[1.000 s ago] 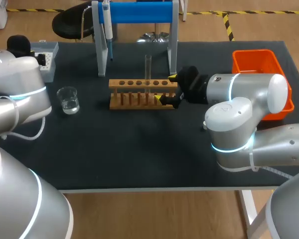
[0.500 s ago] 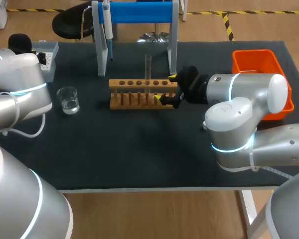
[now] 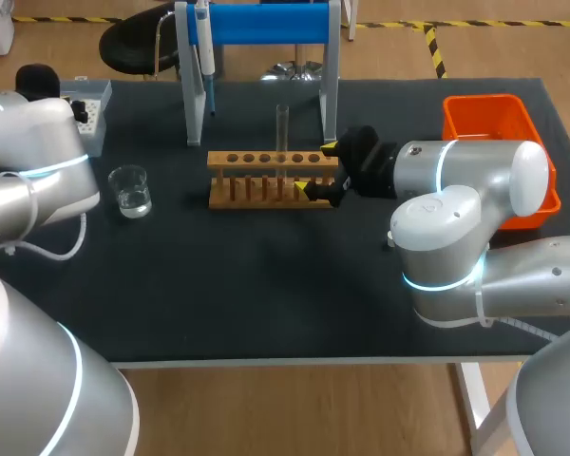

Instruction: Invert the test tube, pick up the pipette, mount the tip to pipette, aspirate from beaker and dispense into the tube, eject the tip, return the pipette, and cap with the stopper.

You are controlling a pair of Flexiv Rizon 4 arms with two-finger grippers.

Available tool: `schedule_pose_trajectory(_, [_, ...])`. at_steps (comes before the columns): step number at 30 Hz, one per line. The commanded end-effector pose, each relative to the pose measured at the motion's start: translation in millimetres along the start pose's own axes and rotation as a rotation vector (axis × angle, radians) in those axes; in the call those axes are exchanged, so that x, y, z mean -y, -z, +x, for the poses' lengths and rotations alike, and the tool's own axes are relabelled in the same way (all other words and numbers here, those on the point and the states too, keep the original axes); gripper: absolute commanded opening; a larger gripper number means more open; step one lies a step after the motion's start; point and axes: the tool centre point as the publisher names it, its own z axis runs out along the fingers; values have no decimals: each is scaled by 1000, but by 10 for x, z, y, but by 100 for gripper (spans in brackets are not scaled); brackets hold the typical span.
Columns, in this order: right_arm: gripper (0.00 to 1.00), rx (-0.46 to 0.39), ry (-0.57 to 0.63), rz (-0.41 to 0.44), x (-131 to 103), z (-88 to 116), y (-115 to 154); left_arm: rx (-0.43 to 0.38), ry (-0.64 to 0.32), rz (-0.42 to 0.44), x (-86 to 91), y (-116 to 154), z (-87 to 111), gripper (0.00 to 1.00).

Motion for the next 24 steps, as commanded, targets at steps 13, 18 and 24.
schedule_pose_trajectory(13, [100, -1, -1, 0, 4, 0, 0, -6, 2, -7, -17, -64, -35, 31])
schedule_pose_trajectory(18, [100, -1, -1, 0, 4, 0, 0, -5, 3, -9, -21, -73, -45, 31])
schedule_pose_trajectory(24, [100, -1, -1, 0, 4, 0, 0, -6, 2, -10, -23, -87, -54, 30])
